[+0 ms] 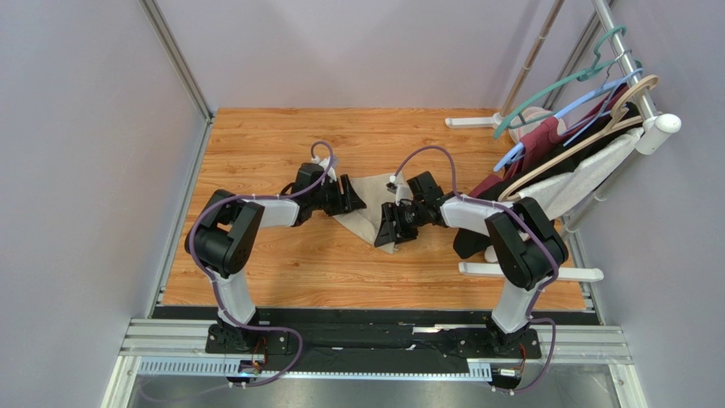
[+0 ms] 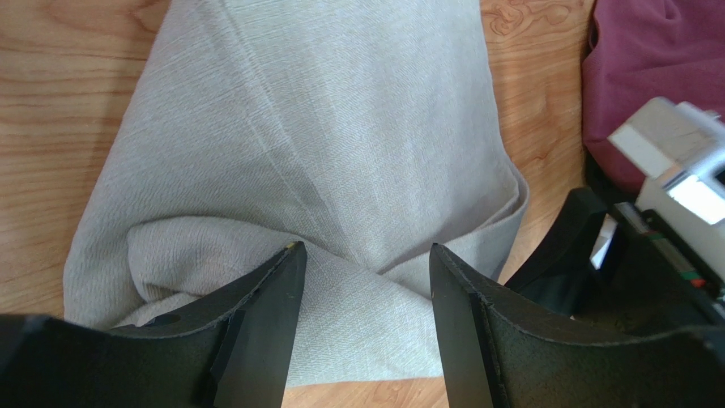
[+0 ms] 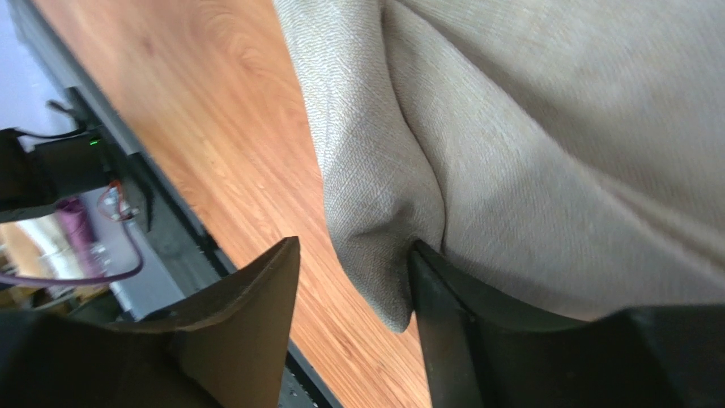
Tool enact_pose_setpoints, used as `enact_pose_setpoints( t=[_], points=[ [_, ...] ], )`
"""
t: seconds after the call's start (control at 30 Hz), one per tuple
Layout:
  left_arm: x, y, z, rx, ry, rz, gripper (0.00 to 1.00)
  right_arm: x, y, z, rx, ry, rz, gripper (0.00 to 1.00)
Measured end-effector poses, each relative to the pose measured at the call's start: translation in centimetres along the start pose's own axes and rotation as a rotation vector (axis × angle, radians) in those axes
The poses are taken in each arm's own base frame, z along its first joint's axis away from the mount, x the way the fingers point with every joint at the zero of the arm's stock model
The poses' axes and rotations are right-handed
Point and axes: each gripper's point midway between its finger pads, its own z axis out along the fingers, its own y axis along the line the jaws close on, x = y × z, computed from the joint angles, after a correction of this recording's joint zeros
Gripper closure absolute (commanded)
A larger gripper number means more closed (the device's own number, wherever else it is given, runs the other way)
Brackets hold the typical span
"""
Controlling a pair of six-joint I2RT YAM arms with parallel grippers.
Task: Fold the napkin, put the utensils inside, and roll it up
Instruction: Roll the napkin with the utensil
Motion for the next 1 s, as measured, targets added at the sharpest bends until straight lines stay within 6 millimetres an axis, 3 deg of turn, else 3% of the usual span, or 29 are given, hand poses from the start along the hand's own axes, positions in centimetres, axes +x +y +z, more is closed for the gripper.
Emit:
enact_pose_setpoints(
  t=[0.27,0.47,0.6,0.77,1.0],
  points=[
    [0.0,-0.1,0.0,0.013,-0.015,0.011,0.36,-0.2,-0.9,-2.2,0.286,-0.052,-0.103,0.40],
    [0.1,0.0,0.0,0.018,-0.020,0.014,0.36,-0.5,1.3,-2.6,0.431,-0.128,-0.308,0.39],
    [0.1,0.0,0.0,0.023,-0.025,0.017,0.36,-1.2,3.9,-3.1,0.467,-0.222,-0.479,0.40],
    [0.1,-0.1,0.0,0.024,-0.024,0.017,0.36,-1.6,5.5,-2.5,0.483,-0.257,-0.620,0.43],
    [0.1,-0.1,0.0,0.025,-0.023,0.017,0.36,-1.2,3.7,-0.6,0.515,-0.201,-0.679,0.52]
  ],
)
